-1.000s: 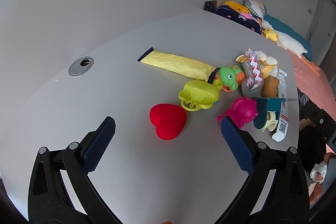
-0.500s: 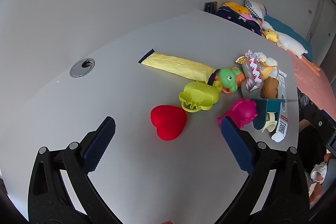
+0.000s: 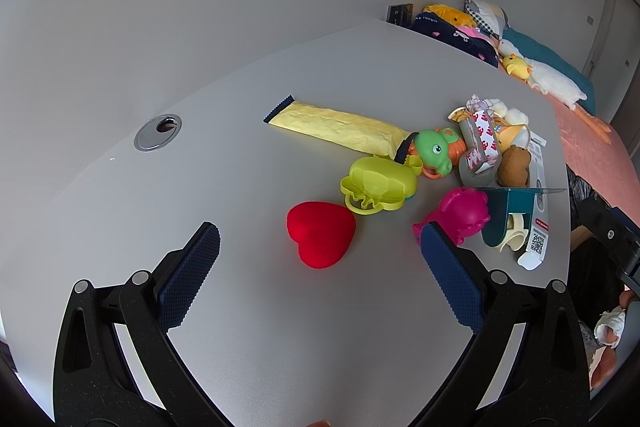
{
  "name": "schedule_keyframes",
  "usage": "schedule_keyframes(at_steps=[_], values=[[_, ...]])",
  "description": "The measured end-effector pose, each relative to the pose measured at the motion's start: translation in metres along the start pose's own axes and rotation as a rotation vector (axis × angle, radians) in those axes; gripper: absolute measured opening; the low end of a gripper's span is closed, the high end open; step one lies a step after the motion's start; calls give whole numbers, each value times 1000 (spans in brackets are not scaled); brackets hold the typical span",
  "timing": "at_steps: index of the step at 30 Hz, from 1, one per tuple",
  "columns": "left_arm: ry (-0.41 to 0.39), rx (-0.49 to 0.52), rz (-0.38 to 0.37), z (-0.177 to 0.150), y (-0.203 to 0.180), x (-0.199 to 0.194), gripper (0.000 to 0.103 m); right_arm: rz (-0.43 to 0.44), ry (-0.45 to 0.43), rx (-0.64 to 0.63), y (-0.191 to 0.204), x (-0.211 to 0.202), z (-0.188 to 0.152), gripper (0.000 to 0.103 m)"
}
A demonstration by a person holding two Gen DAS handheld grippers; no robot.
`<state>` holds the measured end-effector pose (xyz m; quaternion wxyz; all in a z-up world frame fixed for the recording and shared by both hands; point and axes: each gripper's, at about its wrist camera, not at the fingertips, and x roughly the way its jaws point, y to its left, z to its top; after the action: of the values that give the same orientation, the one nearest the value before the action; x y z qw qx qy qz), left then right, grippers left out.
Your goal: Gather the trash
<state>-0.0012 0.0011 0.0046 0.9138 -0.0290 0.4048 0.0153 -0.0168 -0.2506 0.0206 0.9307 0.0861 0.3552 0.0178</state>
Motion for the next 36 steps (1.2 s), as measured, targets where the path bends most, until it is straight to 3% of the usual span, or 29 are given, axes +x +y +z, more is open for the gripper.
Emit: schedule_keyframes(at_steps=[36], values=[[-7, 2, -11, -3, -4, -1, 97, -13, -2, 0, -3, 1, 0, 101]])
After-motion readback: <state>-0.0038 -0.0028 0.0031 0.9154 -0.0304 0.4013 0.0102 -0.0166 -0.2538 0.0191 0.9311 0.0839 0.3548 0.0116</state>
